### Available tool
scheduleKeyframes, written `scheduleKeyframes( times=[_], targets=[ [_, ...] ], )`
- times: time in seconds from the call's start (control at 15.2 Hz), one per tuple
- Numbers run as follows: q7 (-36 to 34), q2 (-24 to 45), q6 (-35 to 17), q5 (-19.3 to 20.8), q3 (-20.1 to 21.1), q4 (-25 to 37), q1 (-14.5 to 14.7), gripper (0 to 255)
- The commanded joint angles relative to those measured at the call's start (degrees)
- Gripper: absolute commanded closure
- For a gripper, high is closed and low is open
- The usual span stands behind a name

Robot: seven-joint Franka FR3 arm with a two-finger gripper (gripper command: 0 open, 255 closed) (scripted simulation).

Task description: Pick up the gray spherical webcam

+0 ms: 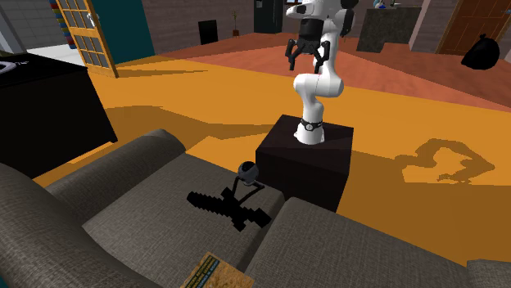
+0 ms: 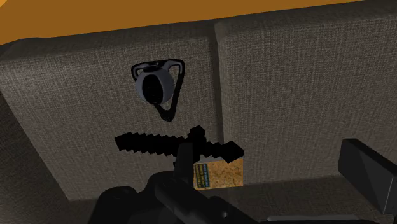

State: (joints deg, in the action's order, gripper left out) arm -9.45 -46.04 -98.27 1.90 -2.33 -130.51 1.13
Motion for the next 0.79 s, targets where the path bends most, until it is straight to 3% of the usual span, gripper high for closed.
scheduleKeyframes(
  times=[0.0, 0.73],
  targets=[
    [0.0, 0.0, 0.0, 0.0, 0.0, 0.0, 0.0, 0],
    [-0.15, 13.26, -18.55, 0.79, -3.27, -8.15, -1.81, 0]
  ],
)
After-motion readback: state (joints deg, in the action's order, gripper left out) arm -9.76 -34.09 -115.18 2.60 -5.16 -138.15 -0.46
